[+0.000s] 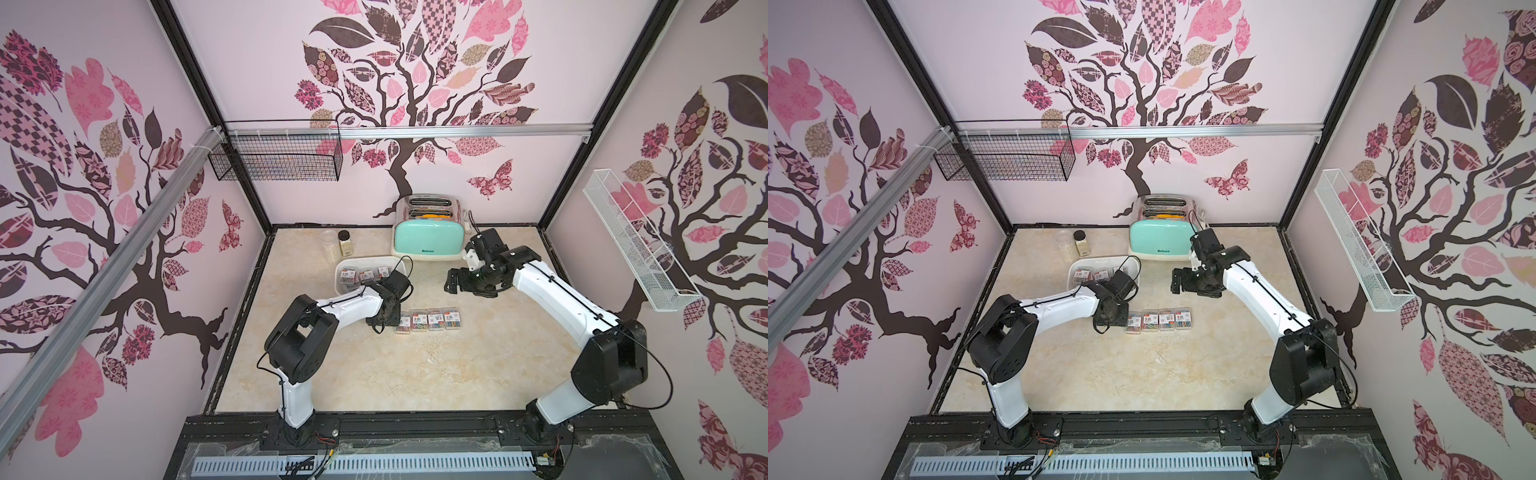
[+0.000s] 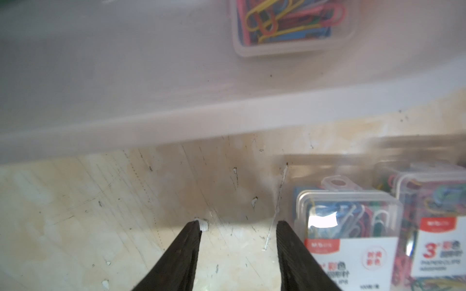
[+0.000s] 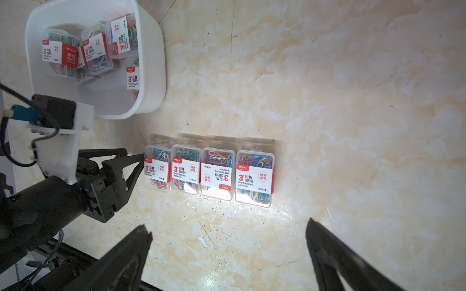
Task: Take the paper clips out of the storage box
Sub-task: Adjust the boxed paper clips at the center of the board.
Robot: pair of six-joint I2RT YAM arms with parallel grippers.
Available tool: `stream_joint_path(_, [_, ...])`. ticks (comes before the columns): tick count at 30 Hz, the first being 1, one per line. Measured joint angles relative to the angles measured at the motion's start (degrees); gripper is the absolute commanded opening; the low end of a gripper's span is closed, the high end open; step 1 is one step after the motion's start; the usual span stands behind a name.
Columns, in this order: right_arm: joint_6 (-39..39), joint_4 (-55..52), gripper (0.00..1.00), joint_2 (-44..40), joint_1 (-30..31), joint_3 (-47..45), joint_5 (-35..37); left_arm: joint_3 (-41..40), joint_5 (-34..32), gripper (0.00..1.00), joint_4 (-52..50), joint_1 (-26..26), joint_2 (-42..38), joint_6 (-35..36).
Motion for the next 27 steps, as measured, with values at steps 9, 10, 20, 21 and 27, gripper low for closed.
stream_joint_path(9, [-0.2, 0.3, 0.85, 0.2, 1.1, 0.0, -1.1, -2.1, 0.2, 0.47, -2.0, -0.2, -8.2, 0.2])
stream_joint_path(10, [-0.3, 0.4, 0.82, 0.3, 1.3, 0.0, -1.1, -2.4, 0.3, 0.46, -2.1, -0.4, -9.0, 0.2])
stream_joint_path(20, [0.0, 0.9, 0.79, 1.1, 3.0, 0.0, -1.3, -8.1, 4.6, 0.39, -1.2, -6.9, -10.9, -1.8])
stream_joint_path(21, [0.0, 1.0, 0.79, 1.2, 3.1, 0.0, -1.3, -8.5, 5.1, 0.39, -1.0, -7.3, -10.8, -2.1])
stream_joint_path(27, [0.0, 1.1, 0.79, 1.2, 3.2, 0.0, -1.3, -8.6, 6.9, 0.41, 1.8, -7.8, -8.6, -3.1])
